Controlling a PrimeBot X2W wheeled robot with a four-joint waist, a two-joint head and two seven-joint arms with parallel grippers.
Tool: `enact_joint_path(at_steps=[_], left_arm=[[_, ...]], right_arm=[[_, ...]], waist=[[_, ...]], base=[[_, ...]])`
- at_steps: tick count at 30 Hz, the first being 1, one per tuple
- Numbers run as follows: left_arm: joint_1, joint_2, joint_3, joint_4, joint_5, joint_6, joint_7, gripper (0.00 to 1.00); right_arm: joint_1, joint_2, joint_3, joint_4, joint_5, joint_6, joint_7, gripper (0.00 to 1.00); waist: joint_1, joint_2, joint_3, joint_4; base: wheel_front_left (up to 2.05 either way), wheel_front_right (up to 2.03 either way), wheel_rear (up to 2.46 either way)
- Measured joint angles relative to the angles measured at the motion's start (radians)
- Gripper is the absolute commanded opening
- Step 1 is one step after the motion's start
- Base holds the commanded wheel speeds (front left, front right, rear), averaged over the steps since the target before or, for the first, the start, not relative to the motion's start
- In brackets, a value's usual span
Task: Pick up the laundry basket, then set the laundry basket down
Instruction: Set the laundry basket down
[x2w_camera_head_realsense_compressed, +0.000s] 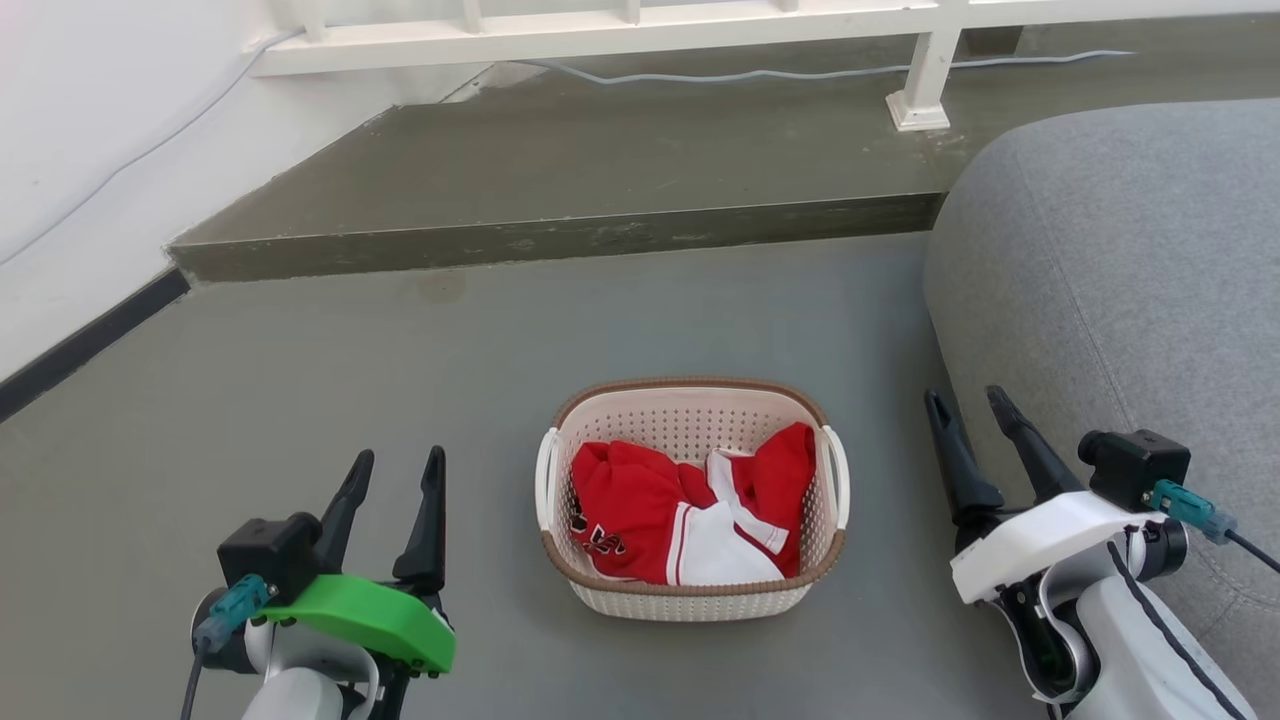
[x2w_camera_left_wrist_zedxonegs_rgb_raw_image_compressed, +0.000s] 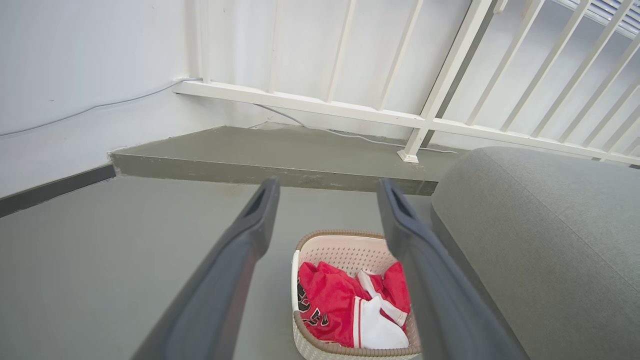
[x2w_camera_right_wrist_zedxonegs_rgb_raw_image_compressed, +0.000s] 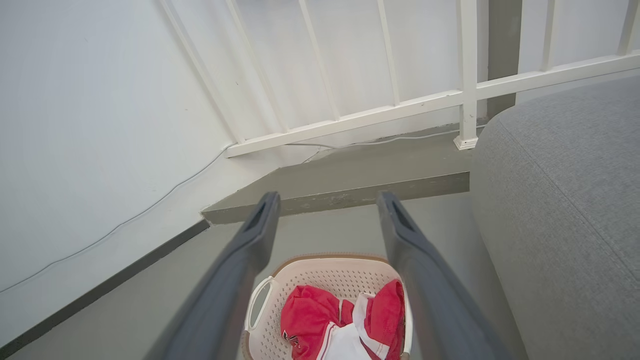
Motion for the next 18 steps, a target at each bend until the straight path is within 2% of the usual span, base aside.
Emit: enact_joint_path(at_steps=[18], left_arm=[[0.034,-0.014,0.027,-0.048,0.035,-0.017,0.0,1.0]], right_arm=[[0.028,0.017,-0.034,-0.041,-0.048,0.008,0.0,1.0]], waist=[[0.0,0.0,0.016,-0.009]], base=[[0.0,0.0,0.0]])
